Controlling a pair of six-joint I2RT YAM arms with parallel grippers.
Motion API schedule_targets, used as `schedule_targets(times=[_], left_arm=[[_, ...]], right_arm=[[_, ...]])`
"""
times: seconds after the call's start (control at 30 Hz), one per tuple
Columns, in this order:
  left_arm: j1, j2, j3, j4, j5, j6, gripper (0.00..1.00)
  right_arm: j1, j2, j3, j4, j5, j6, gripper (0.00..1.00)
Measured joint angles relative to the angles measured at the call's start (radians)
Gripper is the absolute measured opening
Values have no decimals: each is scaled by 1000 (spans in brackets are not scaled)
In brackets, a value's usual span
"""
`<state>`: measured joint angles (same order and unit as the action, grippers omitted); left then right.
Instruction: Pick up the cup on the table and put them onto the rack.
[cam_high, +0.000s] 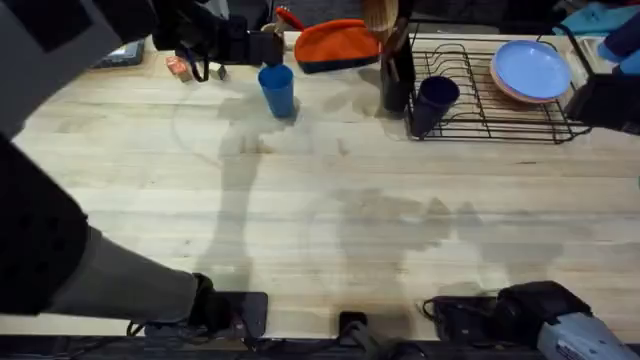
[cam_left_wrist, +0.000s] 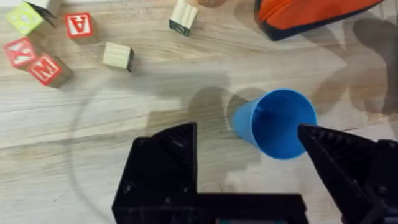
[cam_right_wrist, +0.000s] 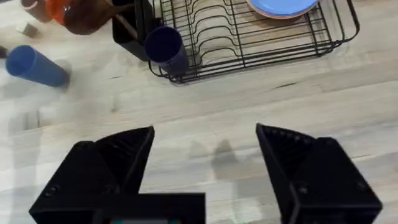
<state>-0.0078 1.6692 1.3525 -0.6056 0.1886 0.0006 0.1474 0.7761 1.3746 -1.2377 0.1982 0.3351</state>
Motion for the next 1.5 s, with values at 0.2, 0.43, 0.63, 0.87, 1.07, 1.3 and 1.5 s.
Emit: schedule_targets(times=[0.2,0.43,0.63,0.87,1.07,1.3,1.5], left_arm=[[0,69,0,5,7,0,993],[0,117,0,26,10,0,993],[0,134,0,26,10,0,988],[0,134,0,45,10,-14,853],[0,151,0,51,21,-40,752],[0,179,0,48,26,-54,504],[-1,178,2,52,37,-54,47]], right_arm=[[0,0,0,0,0,0,994],[0,0,0,0,0,0,994],[0,0,0,0,0,0,994],[0,0,0,0,0,0,994],[0,0,0,0,0,0,994],[0,0,0,0,0,0,994],[0,0,0,0,0,0,994]])
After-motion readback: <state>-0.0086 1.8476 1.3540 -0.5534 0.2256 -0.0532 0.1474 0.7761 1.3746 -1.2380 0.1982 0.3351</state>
